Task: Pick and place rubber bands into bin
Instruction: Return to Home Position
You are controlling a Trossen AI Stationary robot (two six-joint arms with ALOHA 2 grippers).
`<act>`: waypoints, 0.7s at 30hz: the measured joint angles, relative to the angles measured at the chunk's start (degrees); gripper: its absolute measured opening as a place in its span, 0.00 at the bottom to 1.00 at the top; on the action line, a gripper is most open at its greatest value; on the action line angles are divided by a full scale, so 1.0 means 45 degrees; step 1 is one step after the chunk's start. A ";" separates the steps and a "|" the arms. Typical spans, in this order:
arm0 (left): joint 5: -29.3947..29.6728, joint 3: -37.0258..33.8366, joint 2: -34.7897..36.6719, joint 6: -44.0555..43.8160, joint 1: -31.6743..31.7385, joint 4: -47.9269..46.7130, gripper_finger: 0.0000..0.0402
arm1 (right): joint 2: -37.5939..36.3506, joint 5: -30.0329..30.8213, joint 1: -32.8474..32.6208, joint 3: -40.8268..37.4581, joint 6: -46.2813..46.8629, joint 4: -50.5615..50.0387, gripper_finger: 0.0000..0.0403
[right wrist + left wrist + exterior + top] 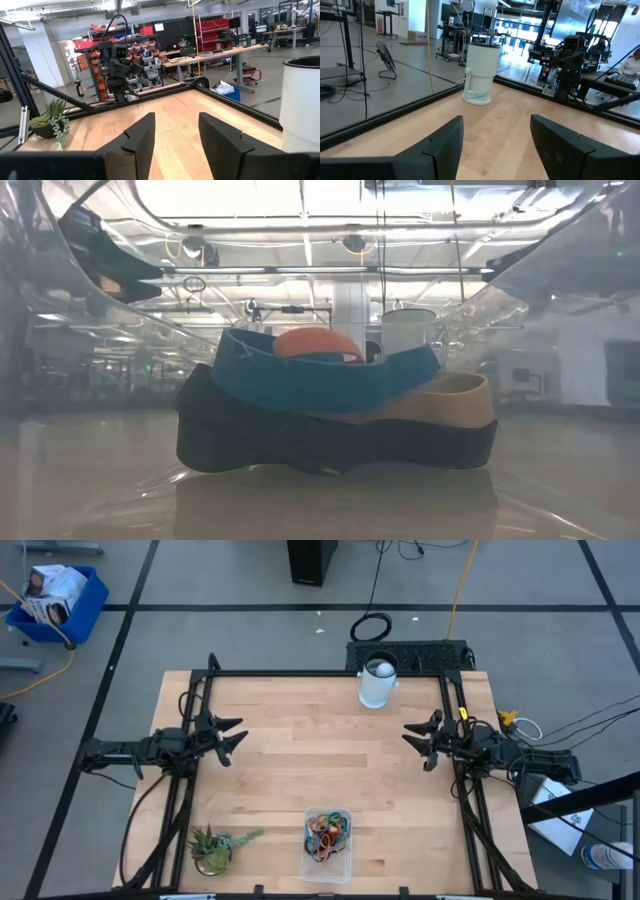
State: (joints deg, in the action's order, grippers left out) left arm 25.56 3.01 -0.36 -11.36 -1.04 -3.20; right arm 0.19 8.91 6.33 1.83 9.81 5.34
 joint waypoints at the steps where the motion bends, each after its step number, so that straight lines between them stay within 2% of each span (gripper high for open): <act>1: 0.0000 0.0000 0.0000 -0.0008 0.0000 0.0000 0.59 | 0.0000 0.0000 0.0000 0.0000 -0.0001 0.0000 0.37; 21: 0.0000 0.0000 0.0000 0.0006 0.0000 0.0000 0.59 | 0.0000 0.0000 0.0001 -0.0003 0.0001 0.0000 0.36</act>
State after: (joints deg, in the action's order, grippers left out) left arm 25.56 3.01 -0.36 -11.33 -1.04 -3.20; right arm 0.19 8.91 6.33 1.81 9.81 5.34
